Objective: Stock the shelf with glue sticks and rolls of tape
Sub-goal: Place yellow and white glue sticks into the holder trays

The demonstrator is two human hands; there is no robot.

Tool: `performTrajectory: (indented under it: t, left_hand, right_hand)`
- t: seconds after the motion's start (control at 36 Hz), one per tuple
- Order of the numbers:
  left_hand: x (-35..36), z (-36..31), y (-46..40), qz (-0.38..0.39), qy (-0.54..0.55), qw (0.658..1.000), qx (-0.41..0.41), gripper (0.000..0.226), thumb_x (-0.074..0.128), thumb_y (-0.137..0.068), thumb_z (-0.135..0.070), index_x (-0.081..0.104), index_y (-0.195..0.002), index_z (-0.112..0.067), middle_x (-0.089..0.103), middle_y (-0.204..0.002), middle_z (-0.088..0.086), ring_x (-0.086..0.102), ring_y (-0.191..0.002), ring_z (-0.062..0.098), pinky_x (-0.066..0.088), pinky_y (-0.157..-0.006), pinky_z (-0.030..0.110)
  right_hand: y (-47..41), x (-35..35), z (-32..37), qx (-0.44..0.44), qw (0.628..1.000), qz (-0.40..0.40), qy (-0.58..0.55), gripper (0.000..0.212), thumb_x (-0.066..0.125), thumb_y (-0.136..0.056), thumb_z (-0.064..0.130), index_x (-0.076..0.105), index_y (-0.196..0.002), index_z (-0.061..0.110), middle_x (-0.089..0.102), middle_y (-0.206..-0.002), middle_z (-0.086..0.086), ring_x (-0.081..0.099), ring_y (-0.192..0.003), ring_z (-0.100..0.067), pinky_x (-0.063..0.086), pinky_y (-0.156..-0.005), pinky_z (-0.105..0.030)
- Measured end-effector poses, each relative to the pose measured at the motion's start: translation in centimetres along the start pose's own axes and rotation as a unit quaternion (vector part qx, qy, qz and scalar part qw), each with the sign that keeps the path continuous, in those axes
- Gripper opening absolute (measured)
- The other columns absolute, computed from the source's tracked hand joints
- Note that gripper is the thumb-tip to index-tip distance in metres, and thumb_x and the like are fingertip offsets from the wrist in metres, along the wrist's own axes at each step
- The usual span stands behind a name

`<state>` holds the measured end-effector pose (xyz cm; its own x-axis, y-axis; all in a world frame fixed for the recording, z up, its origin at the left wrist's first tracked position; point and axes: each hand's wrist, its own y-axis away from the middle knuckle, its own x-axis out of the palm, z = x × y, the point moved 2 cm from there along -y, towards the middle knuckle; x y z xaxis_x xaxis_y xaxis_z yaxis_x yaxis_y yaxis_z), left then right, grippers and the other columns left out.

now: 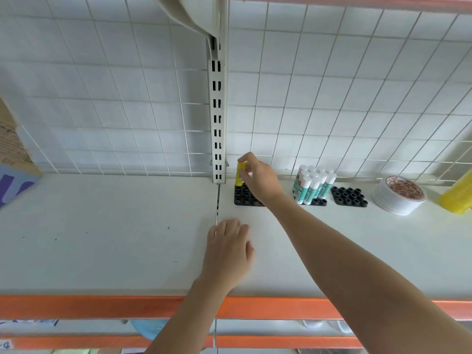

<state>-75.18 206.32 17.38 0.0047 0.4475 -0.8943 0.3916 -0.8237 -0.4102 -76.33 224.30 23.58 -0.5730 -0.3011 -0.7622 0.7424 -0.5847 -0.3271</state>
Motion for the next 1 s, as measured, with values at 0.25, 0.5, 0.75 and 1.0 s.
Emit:
performTrajectory:
  t: [0.25,0.5,0.75,1.0]
  left_hand:
    - [0.0,0.0,0.1,0.002,0.008,1.000,0.001,0.030,0.036,-0.079,-0.029,0.060,-0.091,-0.016,0.058,-0.093,0.002,0.057,-0.090,0.027,0.050,-0.080,0.044]
    - [0.2,0.1,0.1,0.001,0.013,1.000,-0.005,0.029,0.036,-0.079,-0.027,0.060,-0.090,-0.014,0.058,-0.093,0.004,0.058,-0.092,0.029,0.051,-0.080,0.045]
    - [-0.2,-0.1,0.1,0.013,0.006,1.000,-0.012,0.027,0.035,-0.080,-0.030,0.058,-0.087,-0.017,0.057,-0.093,0.001,0.055,-0.090,0.027,0.049,-0.079,0.042]
    - [-0.3,0.0,0.0,0.014,0.008,1.000,-0.023,0.026,0.037,-0.079,-0.032,0.060,-0.086,-0.021,0.056,-0.092,-0.002,0.054,-0.088,0.023,0.047,-0.079,0.038]
  right_hand:
    - [-0.3,-0.9,0.5,-0.001,0.999,0.043,-0.006,0.015,0.050,-0.096,0.014,0.050,-0.110,0.011,0.067,-0.089,-0.012,0.062,-0.084,-0.031,0.053,-0.073,-0.045]
    - [-0.9,-0.8,1.1,0.019,0.998,0.056,0.020,0.017,0.048,-0.098,0.017,0.049,-0.115,0.013,0.068,-0.092,-0.013,0.061,-0.075,-0.031,0.053,-0.064,-0.040]
    - [1.5,-0.4,0.3,0.042,0.999,0.028,-0.005,0.037,0.044,-0.099,0.025,0.039,-0.135,0.027,0.057,-0.124,-0.007,0.058,-0.107,-0.024,0.050,-0.085,-0.042]
    - [6.8,1.5,-2.6,0.034,0.987,0.022,0.154,0.031,0.053,-0.095,0.026,0.063,-0.123,0.019,0.057,-0.127,-0.002,0.047,-0.123,-0.025,0.032,-0.103,-0.036]
